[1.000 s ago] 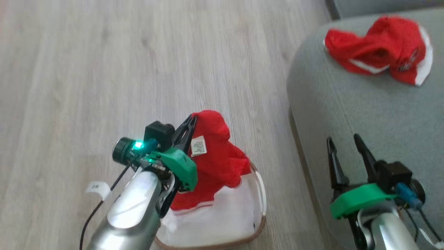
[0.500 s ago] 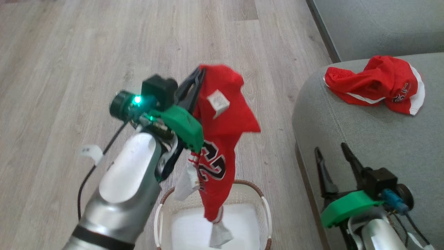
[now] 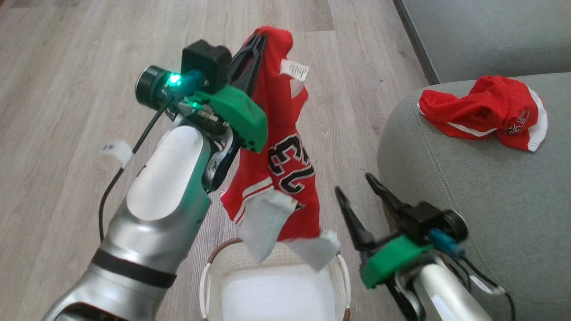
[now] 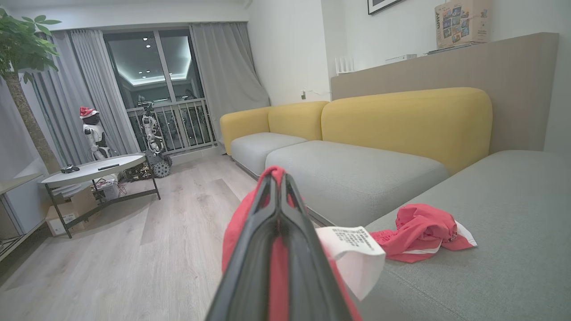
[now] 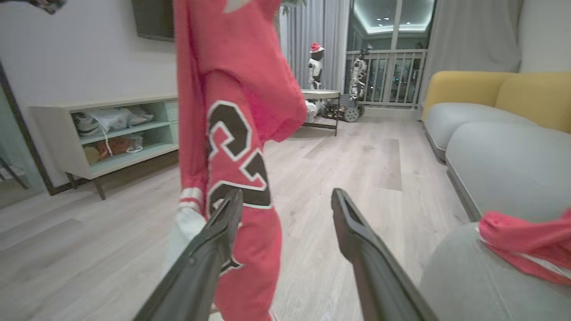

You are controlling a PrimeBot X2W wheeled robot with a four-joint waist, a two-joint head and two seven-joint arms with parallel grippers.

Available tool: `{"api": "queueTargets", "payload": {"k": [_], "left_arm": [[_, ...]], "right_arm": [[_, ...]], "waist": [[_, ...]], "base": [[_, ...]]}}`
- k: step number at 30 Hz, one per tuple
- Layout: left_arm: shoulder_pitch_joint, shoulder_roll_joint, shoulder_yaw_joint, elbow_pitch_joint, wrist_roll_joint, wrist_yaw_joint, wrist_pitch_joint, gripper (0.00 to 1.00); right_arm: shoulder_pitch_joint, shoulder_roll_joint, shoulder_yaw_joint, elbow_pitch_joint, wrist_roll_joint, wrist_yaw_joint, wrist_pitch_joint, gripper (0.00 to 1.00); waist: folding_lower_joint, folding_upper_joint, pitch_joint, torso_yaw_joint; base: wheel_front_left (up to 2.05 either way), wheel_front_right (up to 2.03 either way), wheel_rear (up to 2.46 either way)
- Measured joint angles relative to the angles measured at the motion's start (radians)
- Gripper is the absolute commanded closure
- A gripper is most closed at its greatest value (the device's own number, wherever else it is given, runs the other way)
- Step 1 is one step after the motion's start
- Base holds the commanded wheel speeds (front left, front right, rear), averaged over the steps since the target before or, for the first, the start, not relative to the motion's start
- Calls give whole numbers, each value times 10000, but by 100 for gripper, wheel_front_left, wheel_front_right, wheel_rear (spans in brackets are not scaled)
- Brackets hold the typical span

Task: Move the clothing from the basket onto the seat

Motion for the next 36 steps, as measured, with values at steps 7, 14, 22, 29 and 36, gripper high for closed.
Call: {"api": "queueTargets", "payload": {"k": [7, 14, 22, 29, 36], "left_arm": [[-320, -40, -288, 167, -153, 10, -6, 100], [-579, -75, -656, 334, -454, 88, -115, 100], [-800, -86, -1323, 313, -907, 272, -207, 100], [-958, -86, -1921, 219, -1271, 439, -280, 100], [-1159, -82, -2474, -15, -1703, 577, -360, 100]], "right_arm": [[-1176, -15, 681, 621, 121, 2, 0, 0], [-2515, -46, 1127, 2109, 54, 2, 0, 0], [-3389, -71, 1517, 3856, 136, 2, 0, 0], [-4164, -82, 2483, 4800, 809, 2, 0, 0], [-4741, -98, 3789, 5582, 1714, 2, 0, 0]], "waist": [[0, 0, 43, 119], [0, 0, 73, 377], [0, 0, 119, 691], [0, 0, 181, 903], [0, 0, 201, 1061]], "base": [[0, 0, 0], [0, 0, 0], [0, 0, 0], [0, 0, 0], [0, 0, 0]]}}
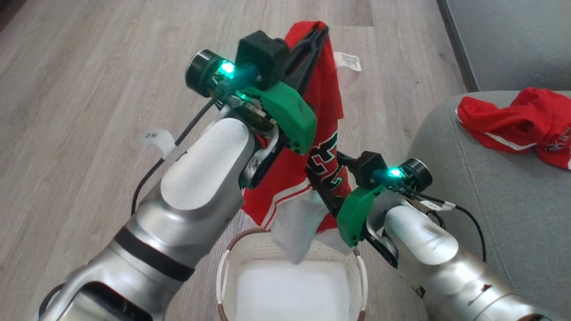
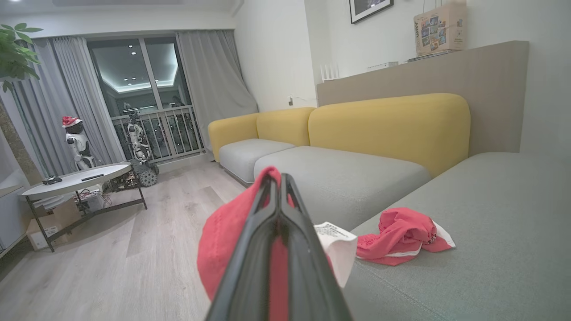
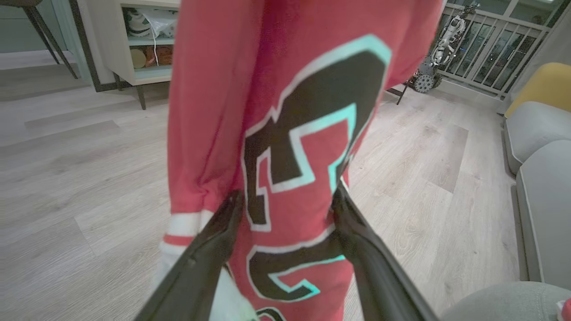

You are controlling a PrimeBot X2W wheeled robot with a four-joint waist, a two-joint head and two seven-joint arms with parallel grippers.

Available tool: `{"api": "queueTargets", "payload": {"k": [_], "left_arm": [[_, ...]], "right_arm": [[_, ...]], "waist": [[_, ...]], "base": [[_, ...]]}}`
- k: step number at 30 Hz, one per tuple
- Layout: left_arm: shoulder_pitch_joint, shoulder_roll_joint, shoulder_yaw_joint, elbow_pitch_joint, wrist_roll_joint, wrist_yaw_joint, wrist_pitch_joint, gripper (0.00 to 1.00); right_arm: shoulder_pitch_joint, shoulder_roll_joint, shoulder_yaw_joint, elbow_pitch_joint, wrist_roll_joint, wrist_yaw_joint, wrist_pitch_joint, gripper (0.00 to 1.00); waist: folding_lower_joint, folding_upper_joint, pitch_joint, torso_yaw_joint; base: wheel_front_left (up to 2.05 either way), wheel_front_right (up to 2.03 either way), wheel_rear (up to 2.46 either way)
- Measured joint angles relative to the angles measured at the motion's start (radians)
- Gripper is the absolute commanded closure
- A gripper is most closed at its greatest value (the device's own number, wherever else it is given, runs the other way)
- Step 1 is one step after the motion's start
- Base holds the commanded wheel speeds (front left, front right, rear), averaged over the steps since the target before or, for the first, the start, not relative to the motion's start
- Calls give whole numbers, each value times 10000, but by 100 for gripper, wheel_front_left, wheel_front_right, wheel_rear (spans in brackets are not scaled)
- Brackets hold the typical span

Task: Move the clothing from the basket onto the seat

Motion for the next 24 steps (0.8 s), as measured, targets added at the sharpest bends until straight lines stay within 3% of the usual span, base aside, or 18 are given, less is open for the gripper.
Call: {"api": "queueTargets", "payload": {"k": [1, 2, 3, 11, 12, 13, 14, 16, 17, 18, 19, 24], "left_arm": [[-1, -2, -73, -44, -29, 38, -17, 100], [-5, -2, -155, -121, -151, 50, -21, 100], [-18, -2, -198, -150, -192, 65, -21, 100], [-105, 48, -261, 144, -261, 293, -219, 100], [-68, 77, -215, 182, -337, 318, -268, 94], [-13, 104, -165, 226, -426, 332, -290, 80], [57, 144, -128, 293, -468, 362, -334, 80], [263, 188, -36, 431, -600, 407, -431, 51], [388, 221, -33, 500, -648, 426, -462, 25], [530, 257, -33, 571, -686, 433, -537, 7], [675, 284, -29, 650, -706, 433, -619, 0], [1353, 378, -56, 1020, -775, 414, -909, 0]], "right_arm": [[-51, 2, 125, 77, 109, 0, 0, 15], [-163, 2, 282, 194, 305, 0, 0, 76], [-219, 2, 305, 244, 368, 0, 0, 100], [-383, 2, 267, 267, 476, 0, 0, 100], [-381, 2, 198, 222, 477, 0, 0, 100], [-380, 2, 92, 176, 479, 0, 0, 100], [-380, -2, 6, 130, 485, 0, 0, 100], [-379, -38, -113, 44, 491, 0, 0, 100], [-379, -63, -224, -4, 491, 0, 0, 100], [-379, -96, -362, -59, 493, 0, 0, 100], [-379, -140, -506, -113, 497, 0, 0, 100], [-381, -451, -1315, -320, 543, 0, 0, 100]], "waist": [[0, 0, 4, 15], [0, 0, 8, 39], [0, 0, 10, 47], [0, 0, -20, -44], [0, 0, -25, -82], [0, 0, -28, -122], [0, 0, -34, -164], [0, 0, -45, -266], [0, 0, -49, -320], [0, 0, -52, -376], [0, 0, -55, -434], [0, 0, -55, -774]], "base": [[0, 0, 0], [0, 0, 0], [0, 0, 0], [0, 0, 0], [0, 0, 0], [0, 0, 0], [0, 0, 0], [0, 0, 0], [0, 0, 0], [0, 0, 0], [0, 0, 0], [0, 0, 0]]}}
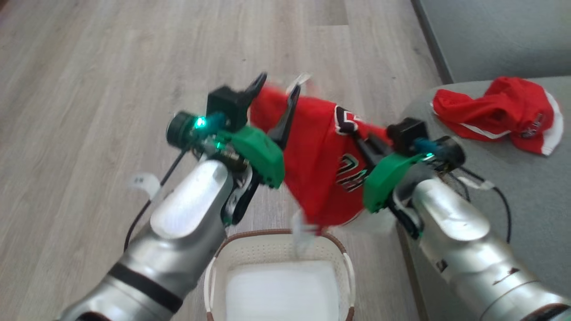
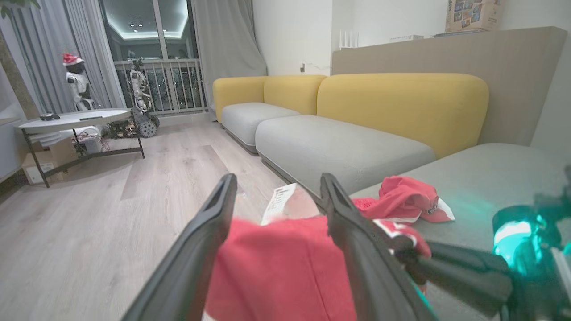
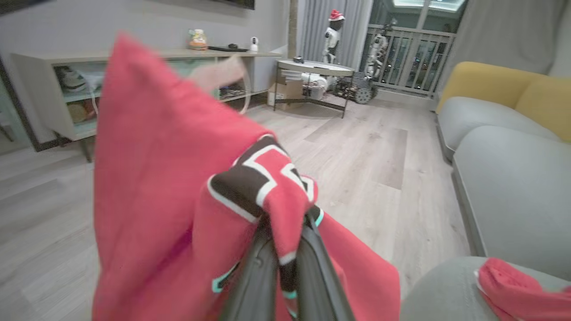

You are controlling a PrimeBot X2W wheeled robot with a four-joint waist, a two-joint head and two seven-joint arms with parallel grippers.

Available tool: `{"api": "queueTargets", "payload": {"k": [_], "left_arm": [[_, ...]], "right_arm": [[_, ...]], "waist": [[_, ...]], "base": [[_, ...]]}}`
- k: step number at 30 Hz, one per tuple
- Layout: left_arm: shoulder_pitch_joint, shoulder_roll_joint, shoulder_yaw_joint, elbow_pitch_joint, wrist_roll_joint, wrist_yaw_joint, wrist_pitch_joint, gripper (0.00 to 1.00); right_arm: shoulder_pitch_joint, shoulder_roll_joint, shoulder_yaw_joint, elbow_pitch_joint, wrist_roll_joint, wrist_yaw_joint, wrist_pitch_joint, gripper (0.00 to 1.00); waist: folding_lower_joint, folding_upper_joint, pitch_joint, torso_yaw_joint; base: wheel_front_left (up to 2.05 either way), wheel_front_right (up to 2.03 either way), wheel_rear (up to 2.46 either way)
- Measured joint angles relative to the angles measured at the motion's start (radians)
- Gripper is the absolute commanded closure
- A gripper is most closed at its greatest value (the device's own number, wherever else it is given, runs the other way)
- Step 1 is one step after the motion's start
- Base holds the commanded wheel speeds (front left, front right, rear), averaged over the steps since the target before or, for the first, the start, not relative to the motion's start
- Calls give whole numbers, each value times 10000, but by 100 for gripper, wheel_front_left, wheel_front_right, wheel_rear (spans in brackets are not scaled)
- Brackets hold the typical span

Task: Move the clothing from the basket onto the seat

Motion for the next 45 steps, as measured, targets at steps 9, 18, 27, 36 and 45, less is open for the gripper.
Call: {"api": "queueTargets", "payload": {"k": [9, 18, 27, 36, 45], "left_arm": [[948, 61, -270, 353, -102, -178, -424, 0], [1933, 29, -564, 554, -188, -207, -685, 0], [2330, -48, -688, 380, -146, -201, -851, 0], [2519, -125, -740, -98, 259, -153, -857, 0], [2244, 130, -637, -1011, 945, 81, -859, 0]], "right_arm": [[-1, -476, -849, -431, -378, 0, 0, 100], [-2, -1062, -1266, -863, -652, 0, 0, 100], [-38, -1423, -1285, -1256, -669, 0, 0, 100], [-637, -1850, -1229, -1361, -364, 0, 186, 100], [-3048, -2901, -1615, -1177, -343, 0, 518, 100]], "waist": [[0, 0, 78, -667], [0, 0, 215, -1784], [0, 0, 472, -3029], [0, 0, 1103, -3453], [0, 0, 2381, -3023]], "base": [[0, 0, 0], [0, 0, 0], [0, 0, 0], [0, 0, 0], [0, 0, 0]]}}
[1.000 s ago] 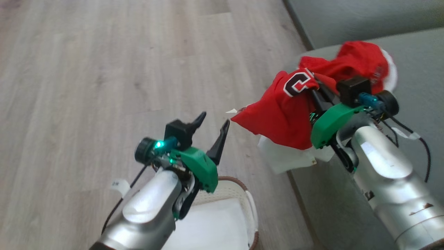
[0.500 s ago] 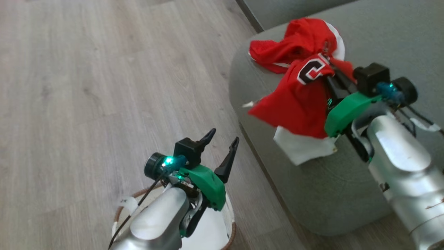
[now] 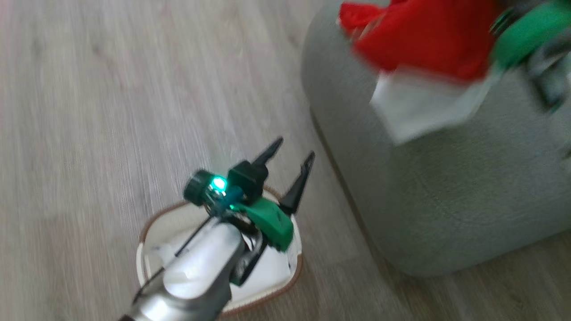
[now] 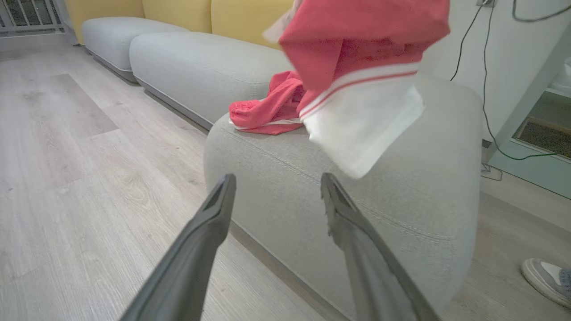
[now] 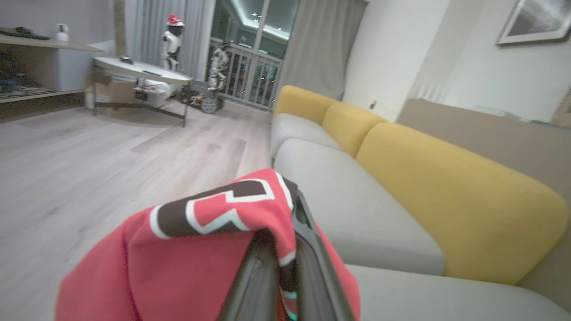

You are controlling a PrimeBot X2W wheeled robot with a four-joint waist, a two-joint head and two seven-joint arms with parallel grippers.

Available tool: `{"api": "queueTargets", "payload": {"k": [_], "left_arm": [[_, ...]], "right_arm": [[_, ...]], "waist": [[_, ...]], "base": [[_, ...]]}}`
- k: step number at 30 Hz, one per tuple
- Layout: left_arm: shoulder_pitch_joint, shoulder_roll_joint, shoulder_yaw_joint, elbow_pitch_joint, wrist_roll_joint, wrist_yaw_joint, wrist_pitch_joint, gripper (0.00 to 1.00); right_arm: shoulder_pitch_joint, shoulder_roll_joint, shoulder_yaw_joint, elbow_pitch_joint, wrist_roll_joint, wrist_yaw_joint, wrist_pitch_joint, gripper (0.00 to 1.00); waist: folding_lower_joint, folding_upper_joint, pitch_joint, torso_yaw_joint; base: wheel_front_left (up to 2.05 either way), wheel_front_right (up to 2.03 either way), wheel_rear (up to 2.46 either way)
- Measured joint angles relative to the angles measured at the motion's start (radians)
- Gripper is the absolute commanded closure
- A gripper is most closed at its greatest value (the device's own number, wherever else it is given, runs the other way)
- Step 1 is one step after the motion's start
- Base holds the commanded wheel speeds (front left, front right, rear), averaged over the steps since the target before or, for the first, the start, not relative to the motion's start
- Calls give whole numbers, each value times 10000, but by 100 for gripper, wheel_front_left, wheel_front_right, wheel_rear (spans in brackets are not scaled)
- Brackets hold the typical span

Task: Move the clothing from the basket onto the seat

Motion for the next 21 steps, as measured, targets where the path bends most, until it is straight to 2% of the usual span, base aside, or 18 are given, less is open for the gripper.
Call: {"api": "queueTargets", "payload": {"k": [7, 11, 21], "left_arm": [[-810, 407, 56, -901, 443, 157, 0, 0], [-1204, 560, 46, -1475, 681, 173, 13, 0], [-1765, 681, -50, -2368, 1103, 337, 105, 0]], "right_arm": [[-2545, -1195, -1333, 621, -568, 0, 150, 100], [-3612, -1607, -2138, 1329, -1139, 0, 157, 100], [-4070, -1684, -3908, 3419, -2558, 0, -12, 100]], "waist": [[0, -1, 1467, 581], [0, -1, 2352, 1005], [2, -1, 3979, 2085]], "base": [[0, 0, 0], [0, 0, 0], [0, 0, 0]]}}
